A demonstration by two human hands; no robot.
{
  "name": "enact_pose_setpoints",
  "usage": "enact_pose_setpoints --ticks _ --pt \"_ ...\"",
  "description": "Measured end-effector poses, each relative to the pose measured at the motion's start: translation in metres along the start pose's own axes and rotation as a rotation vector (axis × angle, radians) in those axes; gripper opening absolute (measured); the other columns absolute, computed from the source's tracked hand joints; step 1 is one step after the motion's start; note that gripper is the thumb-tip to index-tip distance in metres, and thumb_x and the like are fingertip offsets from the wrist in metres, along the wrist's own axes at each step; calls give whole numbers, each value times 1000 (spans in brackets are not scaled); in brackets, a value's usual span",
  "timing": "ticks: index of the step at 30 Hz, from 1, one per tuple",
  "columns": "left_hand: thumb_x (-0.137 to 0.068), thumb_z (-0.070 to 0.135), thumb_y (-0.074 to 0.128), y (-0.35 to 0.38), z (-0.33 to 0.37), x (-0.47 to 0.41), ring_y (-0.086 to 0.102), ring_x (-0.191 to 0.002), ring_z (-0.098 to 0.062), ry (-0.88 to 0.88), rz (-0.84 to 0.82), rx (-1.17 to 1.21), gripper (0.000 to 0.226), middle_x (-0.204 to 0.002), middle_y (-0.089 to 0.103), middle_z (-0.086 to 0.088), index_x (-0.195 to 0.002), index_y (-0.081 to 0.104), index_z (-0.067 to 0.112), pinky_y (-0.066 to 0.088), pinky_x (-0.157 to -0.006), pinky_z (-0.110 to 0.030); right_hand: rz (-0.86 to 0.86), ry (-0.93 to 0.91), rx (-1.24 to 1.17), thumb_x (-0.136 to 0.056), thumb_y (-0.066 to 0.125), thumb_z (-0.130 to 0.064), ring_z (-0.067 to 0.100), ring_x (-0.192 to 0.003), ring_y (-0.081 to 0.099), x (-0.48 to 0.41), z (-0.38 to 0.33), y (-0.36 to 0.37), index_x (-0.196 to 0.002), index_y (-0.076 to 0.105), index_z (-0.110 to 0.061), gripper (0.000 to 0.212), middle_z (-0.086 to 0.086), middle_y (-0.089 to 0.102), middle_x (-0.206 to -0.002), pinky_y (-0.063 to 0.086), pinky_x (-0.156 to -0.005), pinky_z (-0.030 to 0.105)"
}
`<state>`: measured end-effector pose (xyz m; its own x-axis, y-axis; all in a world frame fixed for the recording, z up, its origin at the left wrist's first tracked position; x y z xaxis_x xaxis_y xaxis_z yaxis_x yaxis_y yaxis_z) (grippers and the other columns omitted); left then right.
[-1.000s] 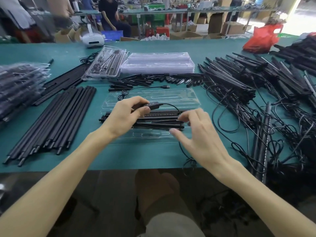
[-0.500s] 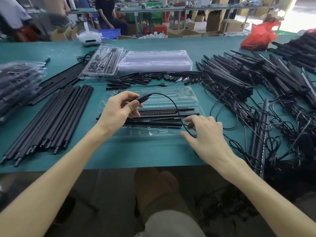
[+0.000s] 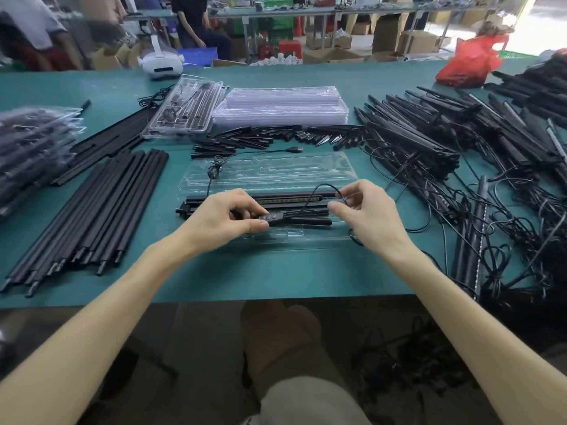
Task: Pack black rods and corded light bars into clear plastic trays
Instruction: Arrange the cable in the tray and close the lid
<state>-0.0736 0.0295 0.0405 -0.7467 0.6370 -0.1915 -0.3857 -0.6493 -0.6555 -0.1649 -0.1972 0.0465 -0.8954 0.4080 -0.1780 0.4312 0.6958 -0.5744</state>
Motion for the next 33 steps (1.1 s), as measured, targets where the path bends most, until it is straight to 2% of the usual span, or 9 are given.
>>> enact_pose_setpoints --ticks 5,11,13,17,21,25,27,30,33 --pt "-74 44 79 1 0 -1 59 -72 -9 -5 -31 10 28 -86 62 5 -94 79 25 43 -65 -14 34 -24 -4 -90 71 -25 5 -76 56 -8 -4 -7 -100 63 -20 13 -8 62 -85 42 -65 17" --pt "-77 32 86 6 -3 -2 63 -72 -10 -27 -59 -1 21 -80 68 5 -93 74 26 45 -63 -13 45 -93 103 -92 66 -15 -1 -74 51 -19 -4 2 -104 64 -17 13 -10 60 -86 36 -66 12" --pt "-76 30 87 7 -3 -2 64 -72 -11 -27 -51 -18 20 -81 68 6 -90 73 25 45 -63 -14 32 -99 149 -92 67 -14 2 -77 53 -19 3 9 -106 65 -14 14 -7 61 -89 38 -69 15" --pt "-72 30 90 10 -2 -1 58 -67 -10 -38 -45 -50 23 -81 66 4 -85 72 21 42 -62 -14 37 -124 194 -93 68 -14 14 -91 58 -17 9 18 -109 66 -13 16 -5 62 -96 46 -83 26" --pt "-70 25 91 11 1 -1 53 -67 -11 -64 -51 -41 21 -84 64 -6 -81 75 17 42 -63 -19 38 -135 189 -93 68 -13 15 -92 58 -17 10 18 -105 66 -15 12 -5 62 -95 49 -85 29" --pt "-68 19 92 11 5 -4 55 -63 -1 -100 -82 -27 19 -80 63 3 -82 78 14 41 -63 -12 45 -140 194 -94 67 -15 17 -97 58 -15 11 18 -105 65 -16 12 -3 64 -98 48 -85 30" --pt "-70 19 90 13 5 -4 54 -63 0 -104 -98 -55 18 -80 62 5 -83 79 15 40 -63 -11 49 -141 197 -94 66 -16 17 -98 57 -15 11 19 -106 65 -16 12 -2 64 -100 47 -84 30" --pt "-73 25 88 14 5 -3 50 -67 -8 -95 -100 -84 17 -80 61 5 -86 79 19 42 -65 -22 60 -143 198 -95 65 -17 17 -99 56 -14 12 18 -107 65 -16 12 -2 64 -100 44 -83 29" --pt "-80 35 81 12 4 -4 53 -69 -11 -100 -122 -102 16 -83 65 2 -88 79 22 43 -66 -23 67 -151 198 -95 65 -17 17 -100 55 -12 11 17 -107 64 -17 12 -2 64 -101 46 -84 31"
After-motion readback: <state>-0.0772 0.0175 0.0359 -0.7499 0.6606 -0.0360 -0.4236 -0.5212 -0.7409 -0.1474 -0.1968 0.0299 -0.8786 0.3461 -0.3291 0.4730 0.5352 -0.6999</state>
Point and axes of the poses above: each hand's wrist, its own x-axis away from the middle knuckle, its own y-axis out of the palm, z = x × y, the point moved 10 cm from there along -x, towards the middle knuckle
